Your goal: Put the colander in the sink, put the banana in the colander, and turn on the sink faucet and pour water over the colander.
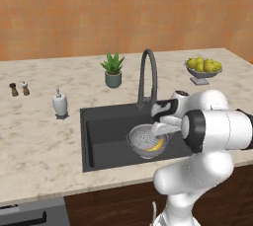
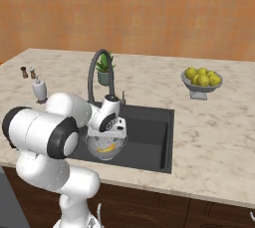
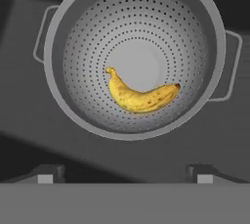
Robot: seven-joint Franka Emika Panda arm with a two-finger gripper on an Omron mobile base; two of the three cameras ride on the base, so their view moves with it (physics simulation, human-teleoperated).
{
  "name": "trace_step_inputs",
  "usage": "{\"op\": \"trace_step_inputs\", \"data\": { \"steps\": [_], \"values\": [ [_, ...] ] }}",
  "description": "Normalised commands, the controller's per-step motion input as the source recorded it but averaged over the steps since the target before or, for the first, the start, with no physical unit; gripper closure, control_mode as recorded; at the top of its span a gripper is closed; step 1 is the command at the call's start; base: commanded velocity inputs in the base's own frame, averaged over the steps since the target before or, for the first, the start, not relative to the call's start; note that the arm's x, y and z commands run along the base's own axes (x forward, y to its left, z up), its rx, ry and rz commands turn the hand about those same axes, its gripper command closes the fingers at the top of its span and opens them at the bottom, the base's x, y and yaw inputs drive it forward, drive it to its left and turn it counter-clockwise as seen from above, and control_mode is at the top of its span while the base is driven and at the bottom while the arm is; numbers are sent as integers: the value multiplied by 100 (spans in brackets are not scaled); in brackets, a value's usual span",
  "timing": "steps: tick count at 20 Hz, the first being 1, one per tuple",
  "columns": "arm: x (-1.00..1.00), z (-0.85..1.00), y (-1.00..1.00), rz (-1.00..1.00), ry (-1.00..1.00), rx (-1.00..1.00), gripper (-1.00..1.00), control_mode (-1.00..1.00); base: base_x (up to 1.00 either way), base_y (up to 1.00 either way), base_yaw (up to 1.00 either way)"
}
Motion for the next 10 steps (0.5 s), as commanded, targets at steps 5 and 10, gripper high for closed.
{"op": "trace_step_inputs", "data": {
  "steps": [5, 10],
  "values": [
    [-28, 44, -32, 0, 0, 0, -100, -100, 0, 0, 0],
    [-27, 49, -26, 6, -2, 0, -100, -100, 0, 0, 0]
  ]
}}
